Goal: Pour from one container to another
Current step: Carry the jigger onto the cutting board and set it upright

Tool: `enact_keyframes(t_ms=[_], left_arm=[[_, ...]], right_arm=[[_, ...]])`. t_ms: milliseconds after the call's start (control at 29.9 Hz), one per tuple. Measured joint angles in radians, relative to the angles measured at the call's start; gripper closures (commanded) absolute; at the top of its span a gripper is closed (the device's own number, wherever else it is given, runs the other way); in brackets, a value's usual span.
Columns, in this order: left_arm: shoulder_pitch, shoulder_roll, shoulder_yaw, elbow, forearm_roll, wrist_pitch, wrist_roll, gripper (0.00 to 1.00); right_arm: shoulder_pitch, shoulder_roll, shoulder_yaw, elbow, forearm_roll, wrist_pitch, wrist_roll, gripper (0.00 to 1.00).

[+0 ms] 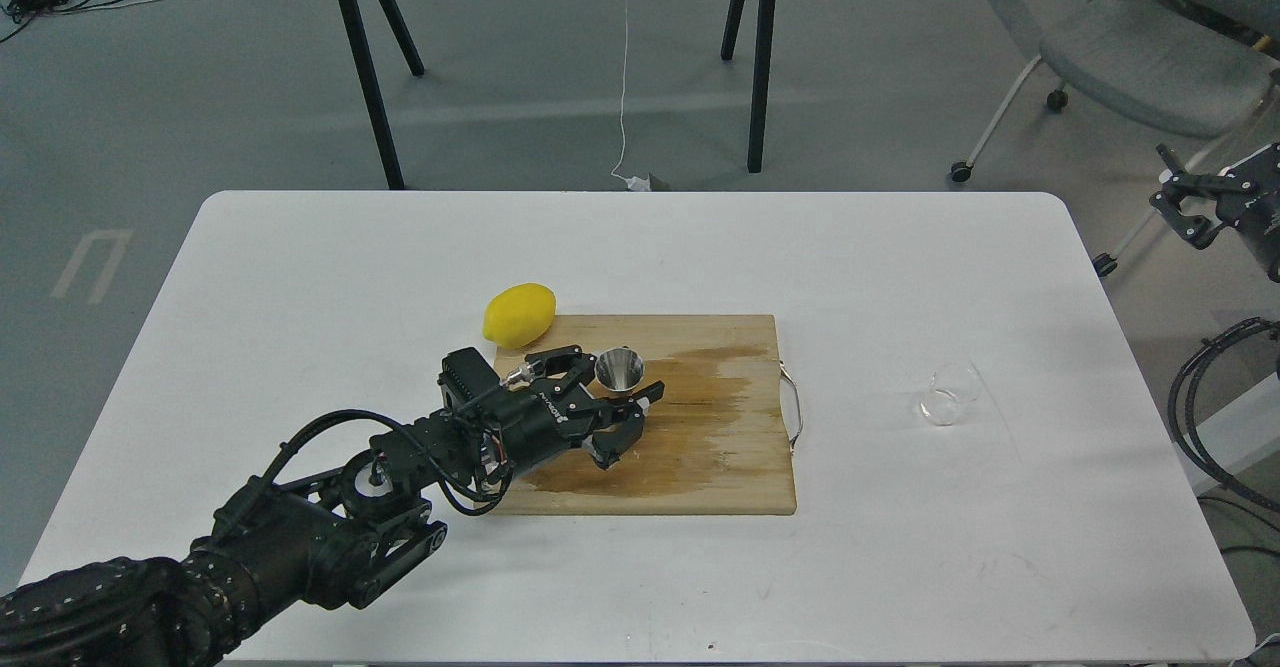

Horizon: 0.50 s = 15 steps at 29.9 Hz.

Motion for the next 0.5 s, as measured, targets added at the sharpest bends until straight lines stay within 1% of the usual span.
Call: enact_keyframes(t_ms=[502], left_arm=[[0.052, 0.000, -0.006, 0.019, -0.009, 0.000, 0.000, 0.05]], right_arm=[[-0.005, 0.015, 0.000, -0.013, 0.000, 0.000, 0.003, 0.00]])
